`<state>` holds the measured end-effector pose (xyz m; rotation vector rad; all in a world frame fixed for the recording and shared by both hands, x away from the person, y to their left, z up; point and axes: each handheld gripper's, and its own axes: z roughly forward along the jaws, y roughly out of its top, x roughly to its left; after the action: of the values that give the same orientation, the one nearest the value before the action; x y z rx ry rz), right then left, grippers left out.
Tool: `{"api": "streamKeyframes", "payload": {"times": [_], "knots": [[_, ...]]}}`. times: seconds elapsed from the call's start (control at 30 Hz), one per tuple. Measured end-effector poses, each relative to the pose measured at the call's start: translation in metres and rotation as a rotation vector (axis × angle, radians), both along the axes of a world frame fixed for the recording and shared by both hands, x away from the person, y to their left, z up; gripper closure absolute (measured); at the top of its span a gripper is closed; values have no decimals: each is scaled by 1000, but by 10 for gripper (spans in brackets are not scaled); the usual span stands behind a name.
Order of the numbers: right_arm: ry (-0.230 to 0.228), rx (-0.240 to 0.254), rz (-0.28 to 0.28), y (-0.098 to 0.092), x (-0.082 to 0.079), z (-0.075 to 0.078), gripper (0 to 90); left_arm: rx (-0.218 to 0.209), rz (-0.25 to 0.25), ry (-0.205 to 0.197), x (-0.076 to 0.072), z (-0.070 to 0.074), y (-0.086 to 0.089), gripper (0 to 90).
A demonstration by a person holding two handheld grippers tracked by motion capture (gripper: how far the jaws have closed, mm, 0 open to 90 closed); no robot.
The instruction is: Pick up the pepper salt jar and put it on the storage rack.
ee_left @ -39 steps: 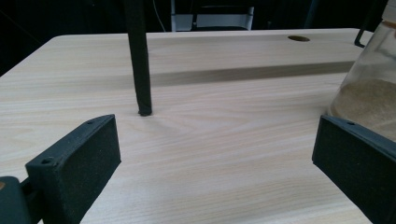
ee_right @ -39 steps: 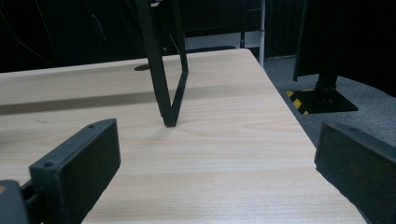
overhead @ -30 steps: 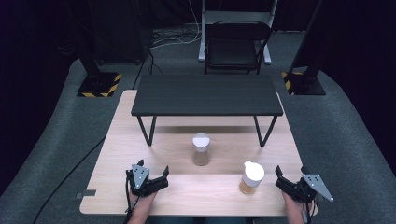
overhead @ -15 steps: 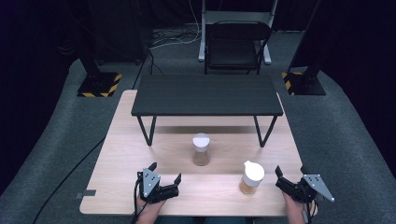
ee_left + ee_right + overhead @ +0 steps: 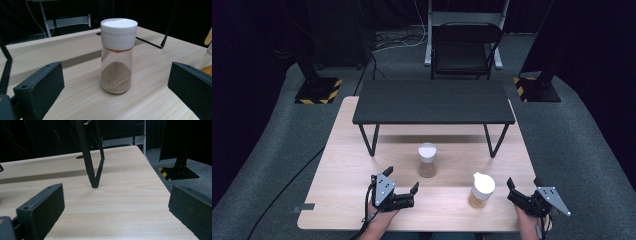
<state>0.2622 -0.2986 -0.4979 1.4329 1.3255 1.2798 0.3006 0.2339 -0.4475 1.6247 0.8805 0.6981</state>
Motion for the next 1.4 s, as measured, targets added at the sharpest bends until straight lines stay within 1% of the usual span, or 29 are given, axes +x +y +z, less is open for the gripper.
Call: {"api": "streamKeyframes", "payload": {"times": [0.1,0.23,0.33,0.43,0.47,0.57,0.67,0.8,0.83,0.87,0.9,0.97,1.0,1.03,1.1,1.13,1.33,1.4], "knots": [[-6,-1,-4,1,-1,-1,0,3,-11,-7,4,2,-7,1],[-6,-7,2,0,-1,-1,0,5,-20,-13,6,3,-11,2],[-5,0,4,-1,0,-1,0,10,-33,-13,12,3,-18,4],[-9,4,4,-1,-1,-1,0,18,-34,-19,14,3,-22,5],[-12,7,2,-1,-1,-2,0,13,-39,-25,17,2,-25,7],[-12,8,5,-2,-1,-2,0,7,-39,-21,20,2,-27,7],[-10,10,6,-2,-1,-2,0,14,-35,-16,26,3,-32,7],[-10,10,8,-2,-1,-2,0,10,-27,-13,30,3,-34,8],[-11,10,8,-2,-1,-2,0,13,-22,-8,35,3,-36,8],[-10,13,8,-3,-1,-2,0,13,-22,-8,35,3,-36,8],[-10,15,8,-3,-1,-2,0,14,-16,-1,39,4,-38,8],[-10,18,7,-3,-1,-2,0,15,-13,0,41,4,-39,8],[-10,23,9,-4,-1,-2,0,13,-8,2,43,3,-40,9],[-10,26,7,-4,-1,-2,0,1,8,0,45,1,-42,12],[-11,29,7,-5,-1,-2,0,1,14,1,47,0,-44,13],[-12,30,6,-5,-1,-3,0,4,14,-2,48,0,-45,16],[-9,23,7,-3,-1,-2,0,4,16,13,57,4,-51,18],[-9,19,6,-3,-1,-2,0,-2,13,18,62,7,-55,18]]}}
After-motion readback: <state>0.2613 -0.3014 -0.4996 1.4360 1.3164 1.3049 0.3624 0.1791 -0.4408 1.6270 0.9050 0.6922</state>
